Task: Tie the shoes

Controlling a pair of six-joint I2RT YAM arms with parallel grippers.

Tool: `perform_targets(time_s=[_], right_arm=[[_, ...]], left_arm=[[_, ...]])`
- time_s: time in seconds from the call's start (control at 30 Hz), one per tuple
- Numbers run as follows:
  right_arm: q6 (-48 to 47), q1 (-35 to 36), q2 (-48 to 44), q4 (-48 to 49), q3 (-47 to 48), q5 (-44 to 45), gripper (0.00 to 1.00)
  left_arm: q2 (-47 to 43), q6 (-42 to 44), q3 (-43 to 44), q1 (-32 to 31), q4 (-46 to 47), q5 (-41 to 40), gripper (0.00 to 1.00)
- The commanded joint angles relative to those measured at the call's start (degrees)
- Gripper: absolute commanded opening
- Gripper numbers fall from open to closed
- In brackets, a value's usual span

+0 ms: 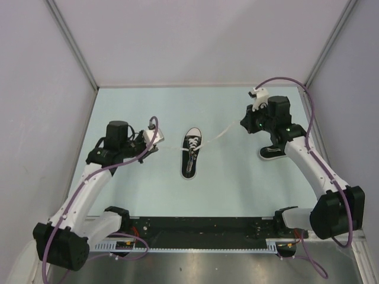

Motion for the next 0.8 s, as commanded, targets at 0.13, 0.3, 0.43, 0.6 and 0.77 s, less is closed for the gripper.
perform_targets(time_s=[0.13, 0.3, 0.43, 0.6, 0.77], right_arm=[[12.81, 11.96, 12.27, 10.79, 11.63, -6.29, 0.0], [15.37, 19.59, 21.5, 13.87, 18.76, -8.41, 0.0], [17.3, 25.41, 27.65, 15.62, 23.86, -10.69, 0.0], [19.06, 31.04, 35.9, 16.6, 28.87, -12.8, 0.0], [21.52, 34.55, 41.89, 17.12, 31.95, -15.26, 0.0]], left_arm=[[-8.47, 10.7, -7.02, -5.68, 1.4, 4.71, 0.0], [-9.96, 12.72, -7.63, -7.18, -0.01, 5.15, 0.0], [-12.51, 15.71, -9.65, -9.37, -0.63, 3.93, 0.0], [-15.4, 20.28, -11.94, -11.83, -4.14, 3.92, 0.0], [-17.17, 23.62, -13.43, -12.98, -5.9, 3.48, 0.0]])
